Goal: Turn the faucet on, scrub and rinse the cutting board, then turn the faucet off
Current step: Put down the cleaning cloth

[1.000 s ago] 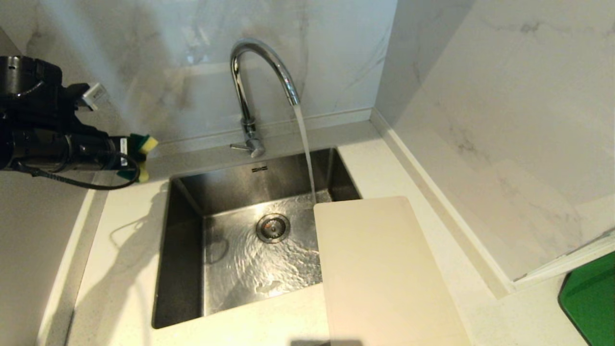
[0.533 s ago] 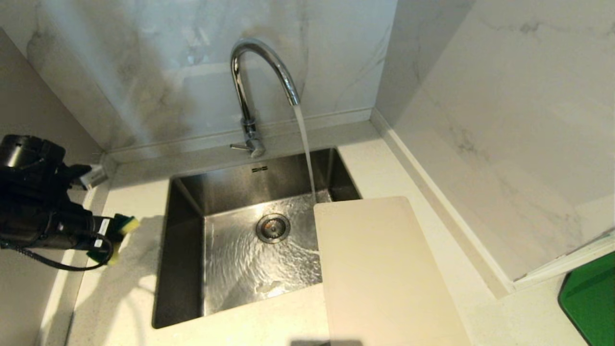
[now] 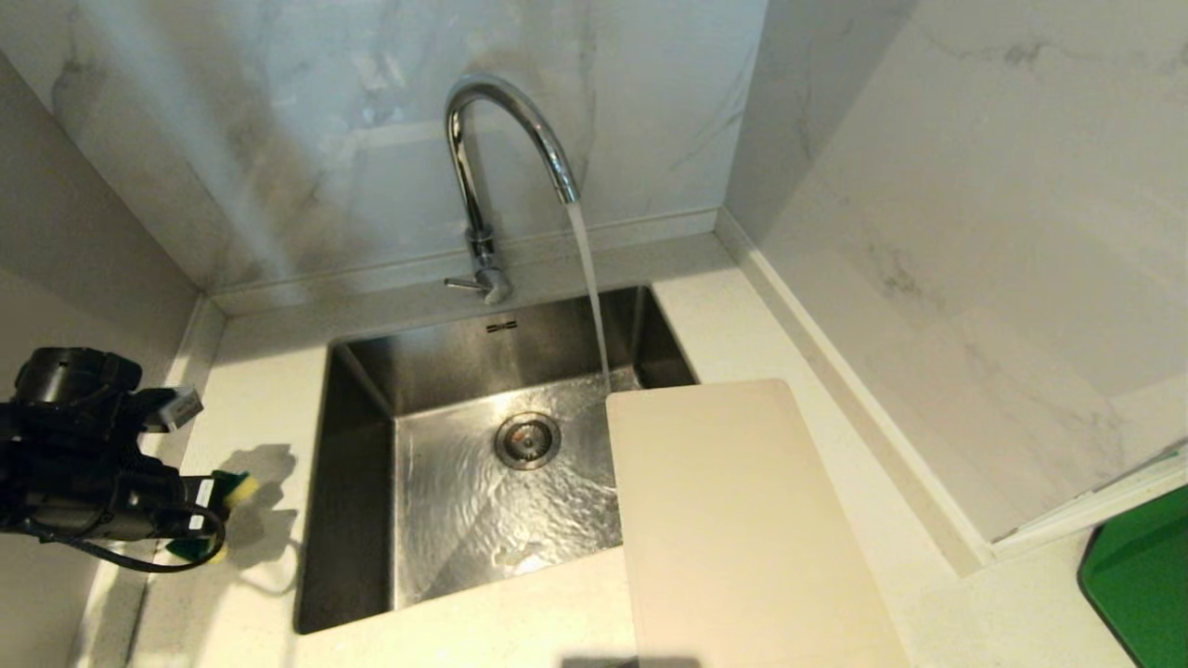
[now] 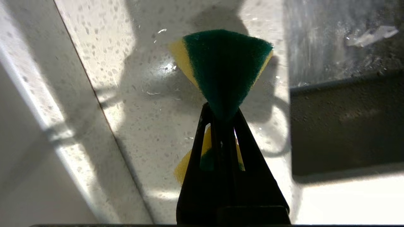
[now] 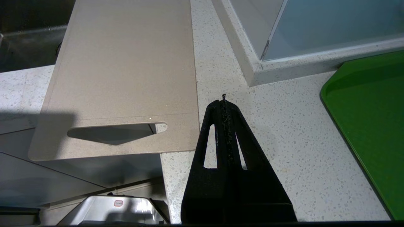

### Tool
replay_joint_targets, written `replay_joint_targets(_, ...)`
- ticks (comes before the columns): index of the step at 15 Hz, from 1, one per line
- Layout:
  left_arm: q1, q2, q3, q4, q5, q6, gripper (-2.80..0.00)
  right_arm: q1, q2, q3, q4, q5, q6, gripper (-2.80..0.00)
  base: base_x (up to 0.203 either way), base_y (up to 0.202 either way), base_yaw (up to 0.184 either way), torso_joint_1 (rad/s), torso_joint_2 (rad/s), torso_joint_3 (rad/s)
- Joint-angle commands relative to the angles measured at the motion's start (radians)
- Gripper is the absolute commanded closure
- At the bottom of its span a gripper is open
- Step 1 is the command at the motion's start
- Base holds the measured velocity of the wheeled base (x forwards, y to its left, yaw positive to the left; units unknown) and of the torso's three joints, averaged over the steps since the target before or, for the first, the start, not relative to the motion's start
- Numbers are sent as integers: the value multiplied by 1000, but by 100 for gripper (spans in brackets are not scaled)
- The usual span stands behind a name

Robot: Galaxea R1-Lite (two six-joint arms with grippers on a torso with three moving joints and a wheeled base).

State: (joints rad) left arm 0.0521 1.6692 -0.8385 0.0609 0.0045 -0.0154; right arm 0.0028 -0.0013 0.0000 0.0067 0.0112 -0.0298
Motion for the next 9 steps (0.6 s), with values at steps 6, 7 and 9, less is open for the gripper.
replay_joint_targets(6,21,111,6,-78,6,-50,0,0,1,0,-1,1,-1,0,0,0,0,0,0,0)
replay_joint_targets(7,22,112,23,-87,8,-52,0,0,1,0,-1,1,-1,0,0,0,0,0,0,0)
replay_joint_targets(9,22,103,38,-92,3,-54,-280,-1,1,0,-1,1,-1,0,0,0,0,0,0,0)
